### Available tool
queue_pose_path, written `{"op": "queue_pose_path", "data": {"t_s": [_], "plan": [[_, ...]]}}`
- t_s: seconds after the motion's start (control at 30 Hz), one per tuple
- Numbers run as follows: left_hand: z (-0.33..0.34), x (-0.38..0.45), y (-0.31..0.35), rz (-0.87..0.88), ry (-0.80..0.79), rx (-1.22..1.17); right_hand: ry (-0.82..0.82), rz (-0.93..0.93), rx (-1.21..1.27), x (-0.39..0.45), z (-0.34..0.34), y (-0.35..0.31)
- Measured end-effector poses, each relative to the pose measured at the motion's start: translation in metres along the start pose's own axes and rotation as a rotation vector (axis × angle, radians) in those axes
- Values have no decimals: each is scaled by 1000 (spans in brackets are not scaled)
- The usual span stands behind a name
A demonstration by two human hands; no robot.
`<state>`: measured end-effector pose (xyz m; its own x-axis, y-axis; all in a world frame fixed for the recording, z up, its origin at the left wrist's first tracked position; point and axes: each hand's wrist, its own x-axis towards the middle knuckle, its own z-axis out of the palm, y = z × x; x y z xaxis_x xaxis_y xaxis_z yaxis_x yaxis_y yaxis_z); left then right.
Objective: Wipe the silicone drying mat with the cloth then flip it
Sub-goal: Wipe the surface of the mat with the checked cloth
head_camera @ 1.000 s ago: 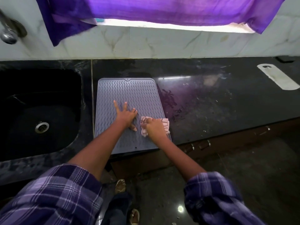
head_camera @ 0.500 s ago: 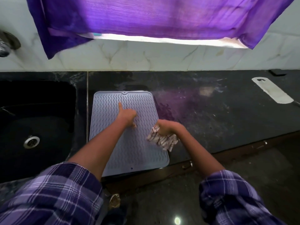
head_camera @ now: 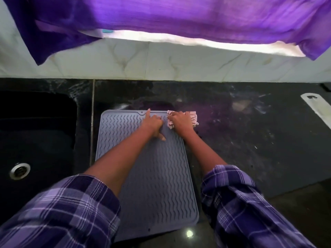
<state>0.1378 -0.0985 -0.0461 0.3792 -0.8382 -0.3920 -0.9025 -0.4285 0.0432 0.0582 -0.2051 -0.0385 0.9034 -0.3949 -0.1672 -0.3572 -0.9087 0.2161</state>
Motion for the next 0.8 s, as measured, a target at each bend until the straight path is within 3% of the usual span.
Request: {"op": "queue_pose_path", "data": {"t_s": [0.3, 0.63, 0.73, 0.8], "plan": [[-1, 7, 6, -72, -2, 64, -107, 5, 11, -23, 2, 4], [1, 1, 6, -79, 20, 1, -476, -15, 83, -168, 3, -27], [3, -4, 6, -70, 34, -1, -664, 0, 134, -177, -16, -14], [2, -6, 5, -100, 68, -12, -706, 36, 146, -161, -33, 2]]}}
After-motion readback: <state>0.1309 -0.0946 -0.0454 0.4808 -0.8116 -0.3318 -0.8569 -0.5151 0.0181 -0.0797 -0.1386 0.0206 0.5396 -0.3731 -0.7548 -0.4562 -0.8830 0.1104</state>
